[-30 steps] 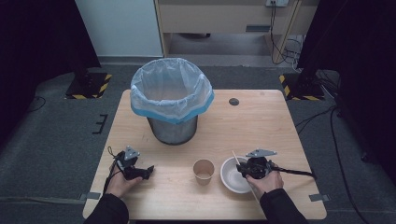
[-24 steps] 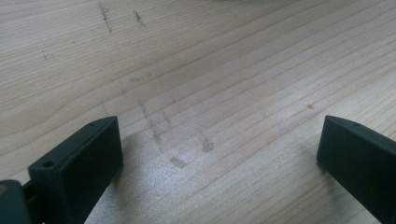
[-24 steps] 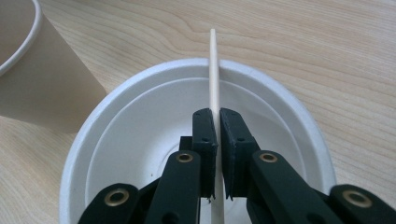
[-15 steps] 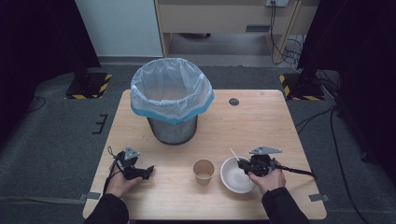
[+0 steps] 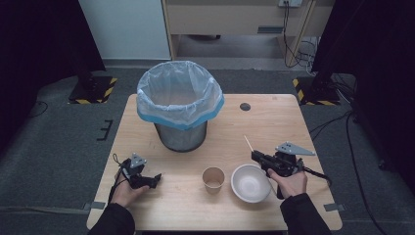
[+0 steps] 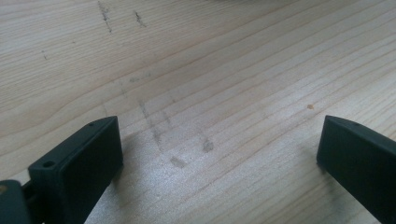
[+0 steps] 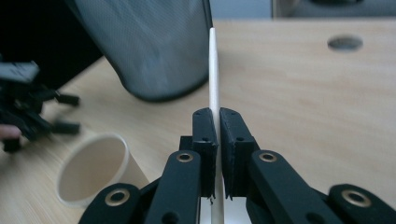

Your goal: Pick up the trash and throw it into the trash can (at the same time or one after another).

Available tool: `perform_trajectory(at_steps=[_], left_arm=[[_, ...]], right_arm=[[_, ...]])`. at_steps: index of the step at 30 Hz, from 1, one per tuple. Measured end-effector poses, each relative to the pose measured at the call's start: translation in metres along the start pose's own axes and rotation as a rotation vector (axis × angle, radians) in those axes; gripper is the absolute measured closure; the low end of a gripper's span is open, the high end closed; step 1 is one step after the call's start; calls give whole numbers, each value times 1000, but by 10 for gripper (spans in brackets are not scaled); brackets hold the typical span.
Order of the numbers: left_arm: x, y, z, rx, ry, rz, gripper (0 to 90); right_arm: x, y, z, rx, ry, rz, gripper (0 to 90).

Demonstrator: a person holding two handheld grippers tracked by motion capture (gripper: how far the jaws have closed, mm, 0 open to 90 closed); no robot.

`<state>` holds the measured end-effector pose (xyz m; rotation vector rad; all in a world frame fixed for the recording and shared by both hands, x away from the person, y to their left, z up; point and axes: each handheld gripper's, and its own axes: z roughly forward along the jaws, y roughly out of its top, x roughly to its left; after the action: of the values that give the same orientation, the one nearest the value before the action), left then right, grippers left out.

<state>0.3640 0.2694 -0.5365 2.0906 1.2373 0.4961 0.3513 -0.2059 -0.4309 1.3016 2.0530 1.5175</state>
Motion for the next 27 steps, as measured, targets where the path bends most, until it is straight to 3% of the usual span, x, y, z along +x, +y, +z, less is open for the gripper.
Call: perform_trajectory(at_steps=[12, 27], left_arm=[[0, 0, 0, 0, 0, 0, 0], [0, 0, 0, 0, 0, 0, 0]], right_arm=[[14, 51, -18, -225, 62, -9, 858], [31, 112, -25, -420, 99, -26, 858]])
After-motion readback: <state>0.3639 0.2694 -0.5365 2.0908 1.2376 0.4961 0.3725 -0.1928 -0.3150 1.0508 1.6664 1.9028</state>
